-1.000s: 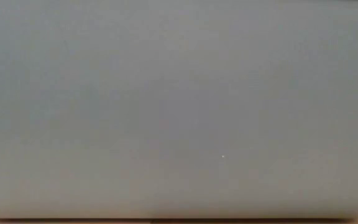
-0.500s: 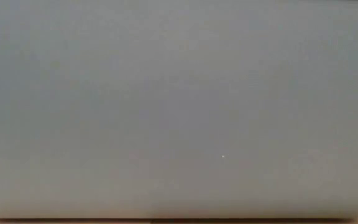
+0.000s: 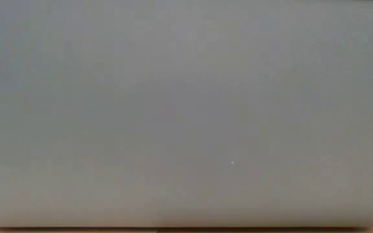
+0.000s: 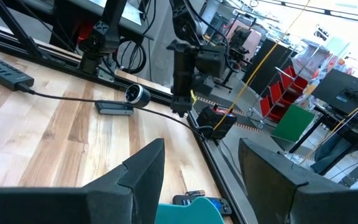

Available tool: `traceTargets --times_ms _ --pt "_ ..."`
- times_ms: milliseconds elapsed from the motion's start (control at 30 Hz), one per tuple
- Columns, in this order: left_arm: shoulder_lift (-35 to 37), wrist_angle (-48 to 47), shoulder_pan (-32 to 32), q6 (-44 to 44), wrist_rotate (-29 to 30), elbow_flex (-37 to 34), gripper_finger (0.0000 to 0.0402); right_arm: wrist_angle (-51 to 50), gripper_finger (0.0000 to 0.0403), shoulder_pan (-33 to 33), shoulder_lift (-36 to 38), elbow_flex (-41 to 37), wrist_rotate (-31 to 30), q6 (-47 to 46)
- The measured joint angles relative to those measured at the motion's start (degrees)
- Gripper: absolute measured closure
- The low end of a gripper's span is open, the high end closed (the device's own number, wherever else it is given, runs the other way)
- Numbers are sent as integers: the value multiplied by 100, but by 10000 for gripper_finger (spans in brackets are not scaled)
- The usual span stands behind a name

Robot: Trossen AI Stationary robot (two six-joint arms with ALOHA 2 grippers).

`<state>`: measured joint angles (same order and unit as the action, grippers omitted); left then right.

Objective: Sort batteries
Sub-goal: Put the silver battery into the light blue bin

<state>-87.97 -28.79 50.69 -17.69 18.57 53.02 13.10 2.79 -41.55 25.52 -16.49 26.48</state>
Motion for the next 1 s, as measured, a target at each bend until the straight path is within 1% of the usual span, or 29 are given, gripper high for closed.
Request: traceTargets --times_ms 67,300,433,567,733,867,1000 --pt "123 -40 -138 -8 91 -2 364 0 182 0 2 0 0 11" --pt "578 -11 -818 -42 117 -2 364 0 182 0 0 0 0 14" --pt "777 228 -1306 -29 124 -2 364 13 182 0 1 0 -2 13" --pt "814 754 -1793 142 112 -2 364 51 182 0 1 0 0 12" --pt "812 1504 -2262 392 -104 -2 364 90 182 0 2 0 -1 -12" --pt "800 2317 -2587 620 -443 -2 364 121 182 0 2 0 -2 -58" --pt "421 3084 -2837 794 -804 6 364 164 182 0 0 0 -2 -71"
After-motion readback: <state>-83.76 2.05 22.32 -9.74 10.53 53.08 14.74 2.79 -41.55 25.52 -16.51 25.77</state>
